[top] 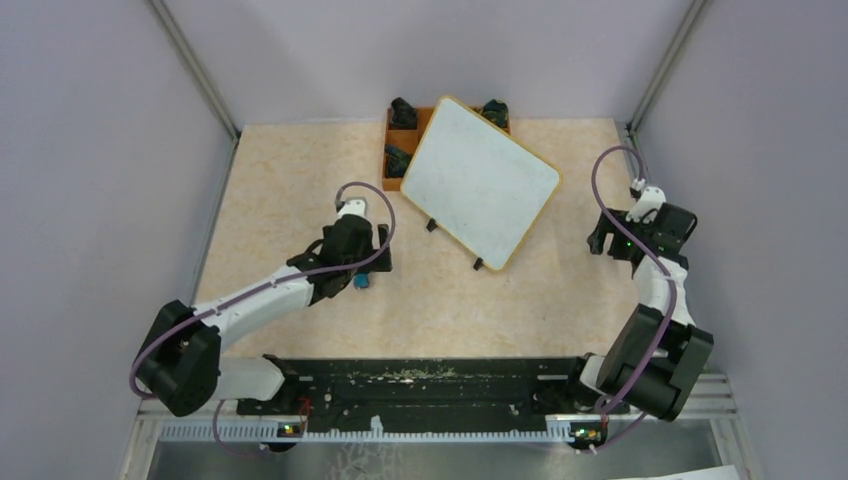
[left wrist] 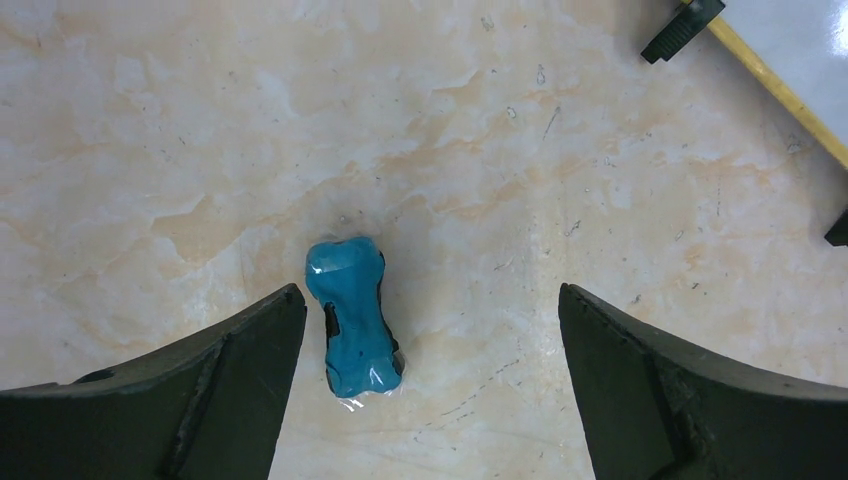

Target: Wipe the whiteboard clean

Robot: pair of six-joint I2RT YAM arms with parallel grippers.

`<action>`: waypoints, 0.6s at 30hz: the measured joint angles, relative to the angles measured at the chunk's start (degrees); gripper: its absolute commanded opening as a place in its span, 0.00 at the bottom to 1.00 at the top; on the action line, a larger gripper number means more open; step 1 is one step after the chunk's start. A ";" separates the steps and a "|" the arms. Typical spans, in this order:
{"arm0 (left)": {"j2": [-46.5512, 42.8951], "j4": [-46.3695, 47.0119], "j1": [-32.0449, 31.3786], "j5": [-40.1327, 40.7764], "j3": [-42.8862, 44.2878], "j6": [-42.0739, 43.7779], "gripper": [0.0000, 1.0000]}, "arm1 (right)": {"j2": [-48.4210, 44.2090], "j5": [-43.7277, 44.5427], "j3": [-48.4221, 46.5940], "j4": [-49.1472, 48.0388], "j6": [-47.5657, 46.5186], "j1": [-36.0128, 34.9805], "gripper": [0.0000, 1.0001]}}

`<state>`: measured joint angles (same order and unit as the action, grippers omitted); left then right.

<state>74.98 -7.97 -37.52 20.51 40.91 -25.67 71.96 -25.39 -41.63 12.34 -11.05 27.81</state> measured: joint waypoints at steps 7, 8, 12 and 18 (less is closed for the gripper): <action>-3.37 0.76 0.00 0.81 -1.38 0.02 1.00 | -0.39 -0.24 0.74 -1.14 0.33 0.00 0.80; -3.74 0.79 0.00 0.94 -1.60 0.02 1.00 | -0.59 -0.39 0.83 -1.22 0.33 0.00 0.80; -5.25 1.18 0.00 1.20 -2.71 0.00 1.00 | -1.22 -1.31 1.53 -2.23 0.31 0.00 0.80; -6.78 1.51 0.00 1.55 -4.37 0.00 1.00 | -2.25 -1.92 2.47 -2.60 0.17 0.00 0.80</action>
<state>68.20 -6.46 -37.52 22.06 36.53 -25.67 69.71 -27.31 -39.16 9.74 -10.87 27.81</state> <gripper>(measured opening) 0.998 0.800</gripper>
